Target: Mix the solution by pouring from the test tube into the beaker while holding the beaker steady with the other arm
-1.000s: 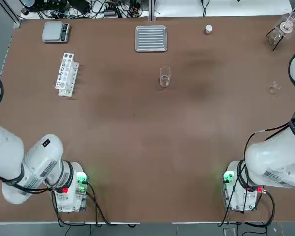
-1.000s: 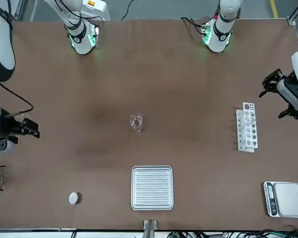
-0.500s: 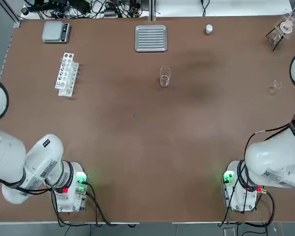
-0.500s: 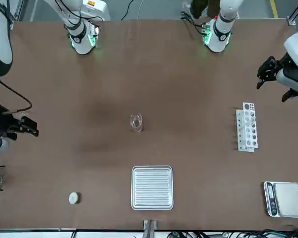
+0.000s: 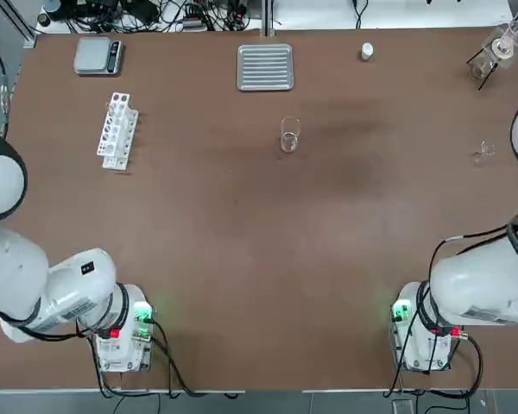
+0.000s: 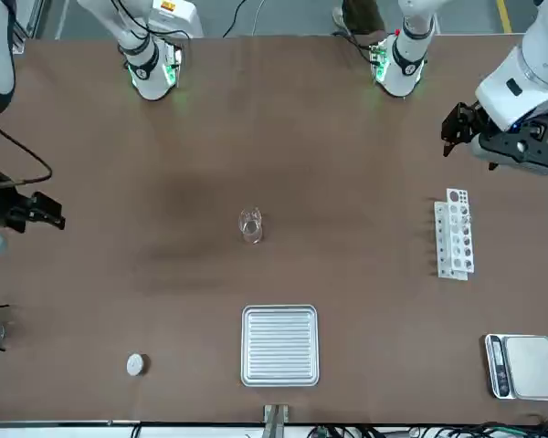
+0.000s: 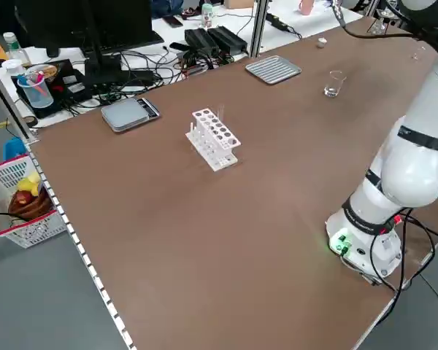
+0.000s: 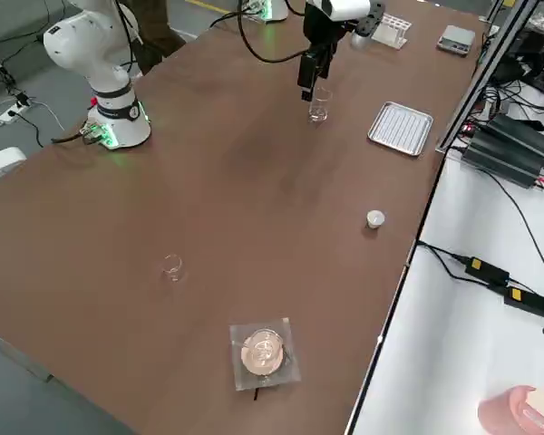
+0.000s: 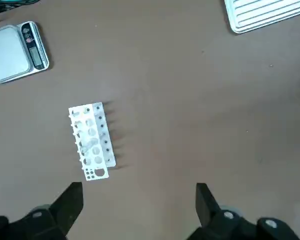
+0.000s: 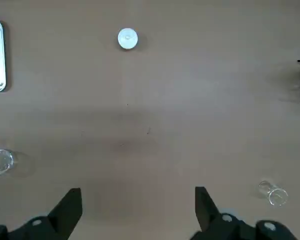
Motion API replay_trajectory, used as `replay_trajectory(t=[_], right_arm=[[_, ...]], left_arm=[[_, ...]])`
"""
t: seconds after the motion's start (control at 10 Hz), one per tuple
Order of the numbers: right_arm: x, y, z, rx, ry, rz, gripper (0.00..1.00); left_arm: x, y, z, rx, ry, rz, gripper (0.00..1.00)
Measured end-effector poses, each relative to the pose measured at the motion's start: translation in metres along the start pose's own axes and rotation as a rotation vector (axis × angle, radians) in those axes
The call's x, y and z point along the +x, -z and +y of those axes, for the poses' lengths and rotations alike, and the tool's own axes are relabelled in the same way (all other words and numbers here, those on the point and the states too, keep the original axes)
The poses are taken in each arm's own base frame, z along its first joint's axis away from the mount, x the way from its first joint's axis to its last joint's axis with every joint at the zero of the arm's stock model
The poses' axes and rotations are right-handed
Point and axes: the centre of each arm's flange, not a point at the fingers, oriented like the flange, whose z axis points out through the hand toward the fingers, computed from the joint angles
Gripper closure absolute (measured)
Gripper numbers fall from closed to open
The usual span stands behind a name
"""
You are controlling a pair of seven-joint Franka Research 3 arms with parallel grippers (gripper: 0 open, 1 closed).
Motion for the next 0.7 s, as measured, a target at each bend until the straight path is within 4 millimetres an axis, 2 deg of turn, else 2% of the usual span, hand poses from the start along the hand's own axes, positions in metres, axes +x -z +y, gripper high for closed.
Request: replay_trajectory(t=[0.1,0.5,0.7], right_arm=[[-0.012,0.007,-0.006,-0.001,-0.012,0.005,0.00],[-0.064,0.061,-0.039,-0.007,-0.021,-0.002,0.00],[-0.076,0.076,-0.046,-0.008,-0.029,0.006,0.00]], left_arm=[[-0.002,0.002,-0.008,0.007,0.018,0.002,0.00],[-0.009,0.003,-0.053,-0.060,0.111,0.008,0.00],[-0.010,0.007,-0.060,-0.058,0.124,0.019,0.00]])
